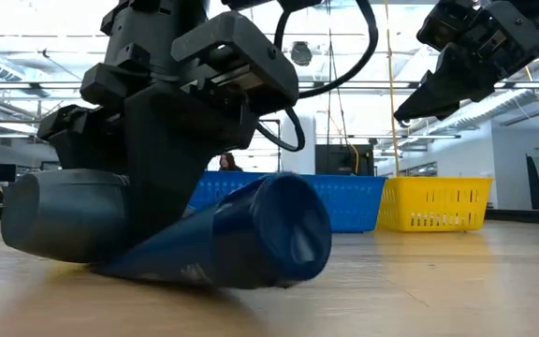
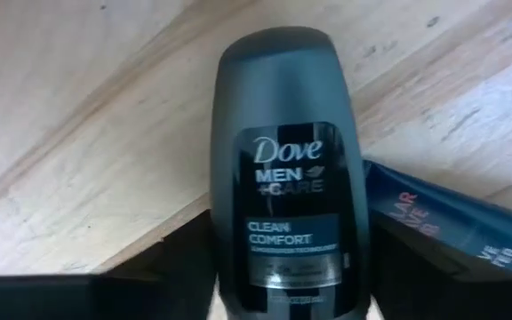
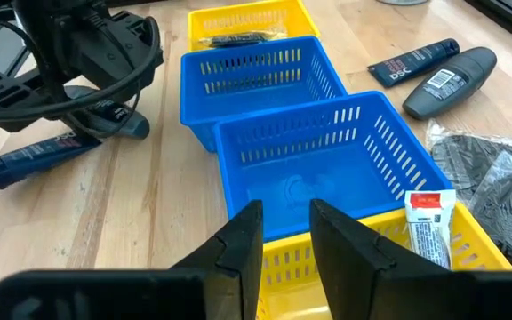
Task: Pick & Place Travel size toiletries
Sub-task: Put the deodorant into the right blue bin
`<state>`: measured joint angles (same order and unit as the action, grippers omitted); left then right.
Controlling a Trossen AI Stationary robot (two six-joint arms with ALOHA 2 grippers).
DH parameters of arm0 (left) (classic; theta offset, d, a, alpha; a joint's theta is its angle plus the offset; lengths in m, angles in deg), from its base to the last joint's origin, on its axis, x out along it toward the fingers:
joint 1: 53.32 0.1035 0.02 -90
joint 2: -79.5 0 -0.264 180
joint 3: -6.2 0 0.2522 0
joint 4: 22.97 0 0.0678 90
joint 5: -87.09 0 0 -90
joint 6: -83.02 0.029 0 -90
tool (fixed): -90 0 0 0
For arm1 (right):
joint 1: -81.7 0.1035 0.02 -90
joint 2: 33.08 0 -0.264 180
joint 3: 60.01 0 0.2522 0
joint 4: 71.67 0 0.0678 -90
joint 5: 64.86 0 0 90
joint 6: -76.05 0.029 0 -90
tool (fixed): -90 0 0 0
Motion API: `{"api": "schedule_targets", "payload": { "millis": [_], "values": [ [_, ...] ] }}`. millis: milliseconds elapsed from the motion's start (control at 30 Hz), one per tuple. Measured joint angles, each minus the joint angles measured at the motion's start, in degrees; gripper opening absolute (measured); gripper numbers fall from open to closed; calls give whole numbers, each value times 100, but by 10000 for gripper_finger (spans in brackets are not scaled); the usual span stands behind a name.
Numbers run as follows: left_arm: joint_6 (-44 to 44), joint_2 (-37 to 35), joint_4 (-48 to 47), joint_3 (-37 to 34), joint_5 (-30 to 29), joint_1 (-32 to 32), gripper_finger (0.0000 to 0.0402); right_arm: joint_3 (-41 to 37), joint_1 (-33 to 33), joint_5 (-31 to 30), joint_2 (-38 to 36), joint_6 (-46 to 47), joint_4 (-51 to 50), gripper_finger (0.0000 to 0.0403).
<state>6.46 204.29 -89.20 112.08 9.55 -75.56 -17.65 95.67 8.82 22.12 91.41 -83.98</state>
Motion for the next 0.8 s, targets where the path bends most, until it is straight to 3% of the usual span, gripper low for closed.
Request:
{"api": "schedule_targets", "payload": {
  "millis": [100, 367, 800],
  "values": [
    [37, -11, -20, 0, 170, 47, 195, 0, 1, 0, 0, 0, -2, 89],
    [273, -28, 8, 31, 204, 59, 195, 0, 0, -2, 0, 0, -2, 89],
    [563, -1017, 249, 35, -844, 24, 195, 0, 0, -4, 0, 0, 2, 89]
  ]
}}
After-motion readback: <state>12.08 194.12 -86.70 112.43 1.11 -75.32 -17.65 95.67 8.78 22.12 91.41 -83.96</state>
